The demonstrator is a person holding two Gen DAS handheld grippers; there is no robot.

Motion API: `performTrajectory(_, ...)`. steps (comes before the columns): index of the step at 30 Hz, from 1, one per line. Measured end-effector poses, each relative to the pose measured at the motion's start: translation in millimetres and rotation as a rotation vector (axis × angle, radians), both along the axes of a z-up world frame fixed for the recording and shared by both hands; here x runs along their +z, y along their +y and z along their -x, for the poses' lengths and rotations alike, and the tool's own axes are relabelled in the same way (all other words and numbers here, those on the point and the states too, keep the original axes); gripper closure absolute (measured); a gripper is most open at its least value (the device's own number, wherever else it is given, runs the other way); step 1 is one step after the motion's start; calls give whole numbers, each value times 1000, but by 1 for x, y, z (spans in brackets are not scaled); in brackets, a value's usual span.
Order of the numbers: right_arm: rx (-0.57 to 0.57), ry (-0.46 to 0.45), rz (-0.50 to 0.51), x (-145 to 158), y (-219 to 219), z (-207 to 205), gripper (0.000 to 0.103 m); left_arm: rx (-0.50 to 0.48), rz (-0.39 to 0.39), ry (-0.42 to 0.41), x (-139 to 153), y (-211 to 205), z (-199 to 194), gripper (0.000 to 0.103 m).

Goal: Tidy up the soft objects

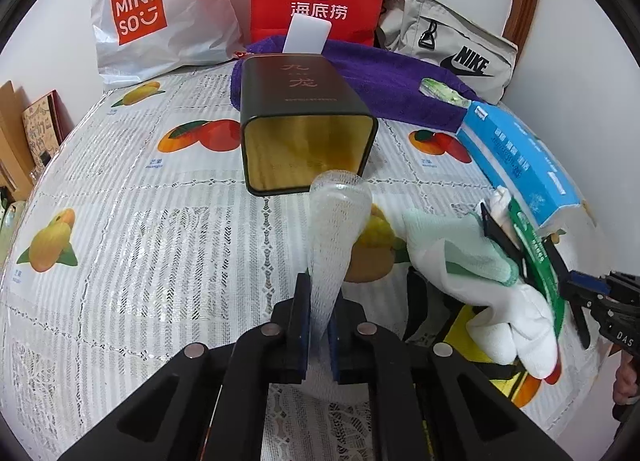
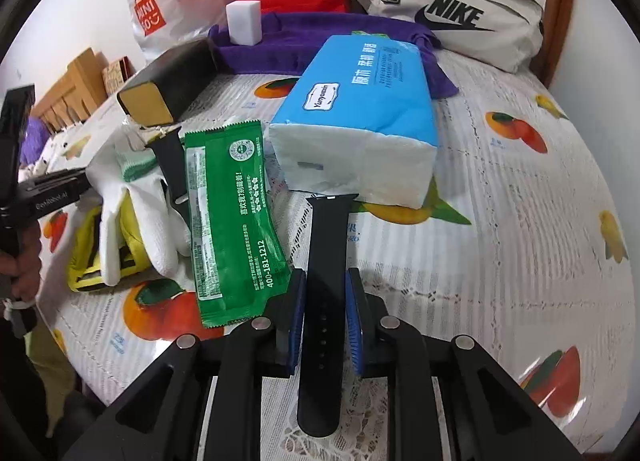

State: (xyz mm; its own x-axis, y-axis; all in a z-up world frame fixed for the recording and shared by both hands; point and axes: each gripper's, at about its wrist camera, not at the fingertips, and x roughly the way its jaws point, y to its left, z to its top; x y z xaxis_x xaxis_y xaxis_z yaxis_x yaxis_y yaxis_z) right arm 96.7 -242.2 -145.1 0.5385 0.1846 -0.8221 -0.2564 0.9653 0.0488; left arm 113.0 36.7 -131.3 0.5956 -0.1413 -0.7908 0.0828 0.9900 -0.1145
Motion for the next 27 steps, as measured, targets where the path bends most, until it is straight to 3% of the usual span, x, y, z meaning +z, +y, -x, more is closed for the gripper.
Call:
performTrajectory(8, 0, -17, -11, 17, -3, 16, 83, 1, 19, 2, 9, 3, 9, 95)
performTrajectory(16, 17, -74, -43, 46, -6, 29, 83, 15, 12, -36, 37, 4, 12, 95)
performTrajectory(27, 16, -145, -76, 84, -7, 13, 83, 34, 32, -82, 77, 11, -5, 95)
